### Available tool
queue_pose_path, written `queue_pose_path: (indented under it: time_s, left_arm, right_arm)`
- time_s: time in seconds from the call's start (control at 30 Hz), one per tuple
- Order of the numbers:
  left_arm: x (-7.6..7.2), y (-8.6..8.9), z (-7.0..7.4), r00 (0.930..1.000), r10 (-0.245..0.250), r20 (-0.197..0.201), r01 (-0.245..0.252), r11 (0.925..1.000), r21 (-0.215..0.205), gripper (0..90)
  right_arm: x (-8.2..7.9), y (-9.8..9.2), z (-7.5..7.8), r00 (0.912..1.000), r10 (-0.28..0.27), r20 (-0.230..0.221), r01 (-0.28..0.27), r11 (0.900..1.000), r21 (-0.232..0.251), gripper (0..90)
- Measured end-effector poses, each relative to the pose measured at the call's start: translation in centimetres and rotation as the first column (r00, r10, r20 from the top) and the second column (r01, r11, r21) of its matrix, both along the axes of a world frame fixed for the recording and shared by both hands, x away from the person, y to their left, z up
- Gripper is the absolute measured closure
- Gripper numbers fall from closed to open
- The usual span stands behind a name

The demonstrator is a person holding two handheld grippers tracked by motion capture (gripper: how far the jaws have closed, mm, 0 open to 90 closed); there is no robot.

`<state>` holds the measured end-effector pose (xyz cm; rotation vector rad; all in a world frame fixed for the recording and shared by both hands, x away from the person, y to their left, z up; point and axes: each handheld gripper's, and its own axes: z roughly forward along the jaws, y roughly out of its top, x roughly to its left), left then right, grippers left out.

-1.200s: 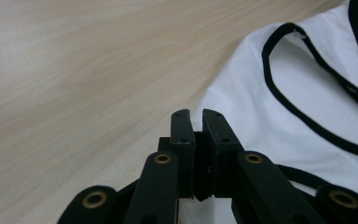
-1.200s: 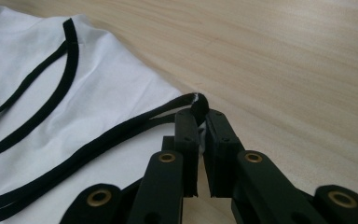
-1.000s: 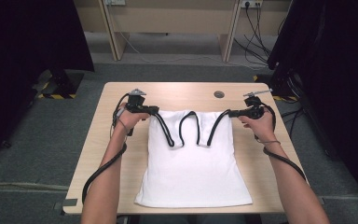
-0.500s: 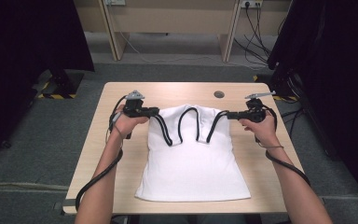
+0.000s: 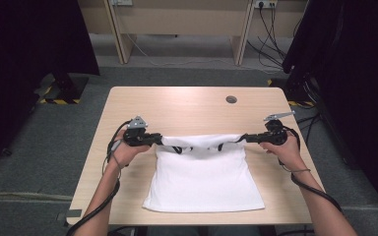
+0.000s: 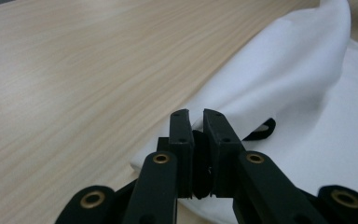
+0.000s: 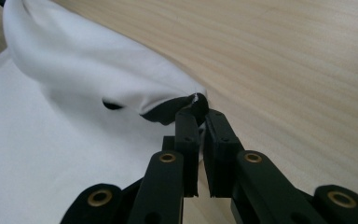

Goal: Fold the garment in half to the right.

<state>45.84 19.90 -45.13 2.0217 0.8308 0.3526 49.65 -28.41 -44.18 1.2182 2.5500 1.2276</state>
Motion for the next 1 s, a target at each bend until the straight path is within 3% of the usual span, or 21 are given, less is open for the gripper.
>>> queue_pose_path:
  time_s: [0.1,0.37,1.0]
  left_arm:
    - [-0.6,-0.3,0.0,0.9997,-0.013,0.02,0.012,0.9988,0.047,81.6]
    - [-2.4,-0.7,1.1,0.9959,-0.047,0.078,0.04,0.9954,0.087,82.2]
    - [-5.4,-0.5,2.1,0.9909,-0.086,0.103,0.074,0.9903,0.117,82.1]
  right_arm:
    - [-0.7,0.2,-0.3,0.9998,0.015,0.009,-0.015,0.999,-0.037,85.3]
    - [-2.1,0.1,0.5,0.9985,0.03,0.047,-0.029,0.999,-0.028,85.3]
    - [-5.1,-0.2,1.7,0.9935,0.074,0.086,-0.072,0.997,-0.027,85.4]
